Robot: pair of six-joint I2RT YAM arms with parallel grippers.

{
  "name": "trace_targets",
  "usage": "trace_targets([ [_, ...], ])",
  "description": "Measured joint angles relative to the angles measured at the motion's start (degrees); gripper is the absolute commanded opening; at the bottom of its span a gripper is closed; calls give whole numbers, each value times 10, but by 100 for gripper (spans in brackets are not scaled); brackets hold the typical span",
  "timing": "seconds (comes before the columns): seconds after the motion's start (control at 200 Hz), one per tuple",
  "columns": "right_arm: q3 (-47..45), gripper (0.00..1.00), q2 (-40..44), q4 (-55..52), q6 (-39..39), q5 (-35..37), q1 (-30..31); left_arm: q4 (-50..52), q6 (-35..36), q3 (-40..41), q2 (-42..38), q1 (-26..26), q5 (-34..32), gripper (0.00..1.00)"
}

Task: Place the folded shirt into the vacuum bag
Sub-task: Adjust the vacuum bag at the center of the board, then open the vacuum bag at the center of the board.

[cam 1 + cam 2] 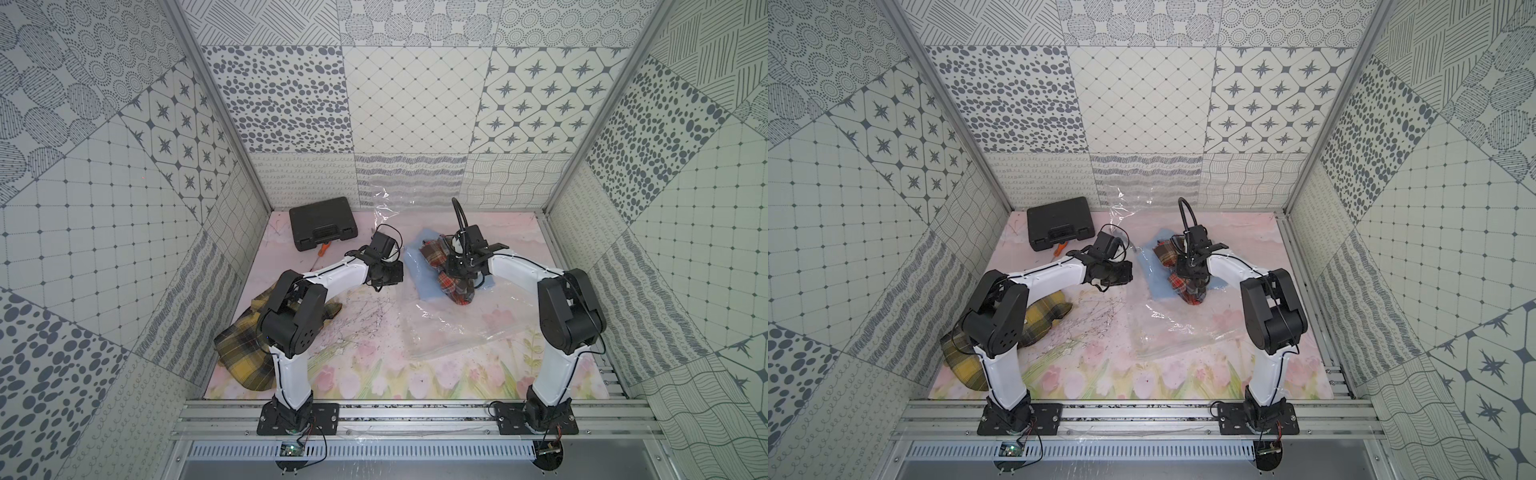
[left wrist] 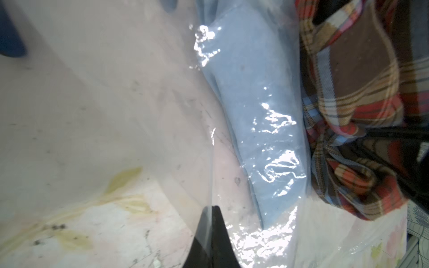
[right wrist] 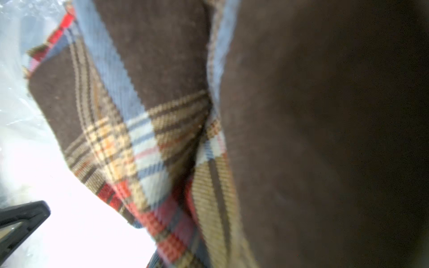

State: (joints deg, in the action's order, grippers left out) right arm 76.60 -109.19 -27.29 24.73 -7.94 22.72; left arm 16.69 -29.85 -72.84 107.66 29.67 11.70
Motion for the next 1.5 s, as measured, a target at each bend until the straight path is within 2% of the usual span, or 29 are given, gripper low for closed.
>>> trace_targets([
  [0.225, 44, 0, -13, -11, 16, -41, 14, 39, 32, -3, -30, -43, -37, 42],
  [0.36, 17, 0, 47, -26, 16, -67, -9, 67, 45, 2, -74, -46, -57, 52],
  [0.48, -37, 0, 151, -44, 16, -90, -51, 102, 52, 10, -119, -26, -89, 54],
  [0.565, -67, 0, 217, -62, 12, -97, -80, 125, 62, 14, -150, 5, -114, 55],
  [0.71, -114, 0, 300, -96, 0, -87, -104, 151, 88, 25, -190, 89, -147, 57],
  [0.785, -138, 0, 330, -115, -3, -84, -114, 154, 110, 35, -203, 151, -156, 59],
  [0.93, -167, 0, 366, -148, -10, -81, -135, 155, 146, 45, -189, 258, -155, 64],
  [1.08, -177, 0, 382, -162, -13, -81, -157, 159, 175, 40, -135, 335, -152, 66],
  [1.226, -181, 0, 386, -164, -14, -81, -165, 163, 200, 28, -88, 370, -151, 65],
  [1.501, -197, 0, 396, -166, -16, -81, -168, 174, 256, 2, -16, 391, -169, 61],
])
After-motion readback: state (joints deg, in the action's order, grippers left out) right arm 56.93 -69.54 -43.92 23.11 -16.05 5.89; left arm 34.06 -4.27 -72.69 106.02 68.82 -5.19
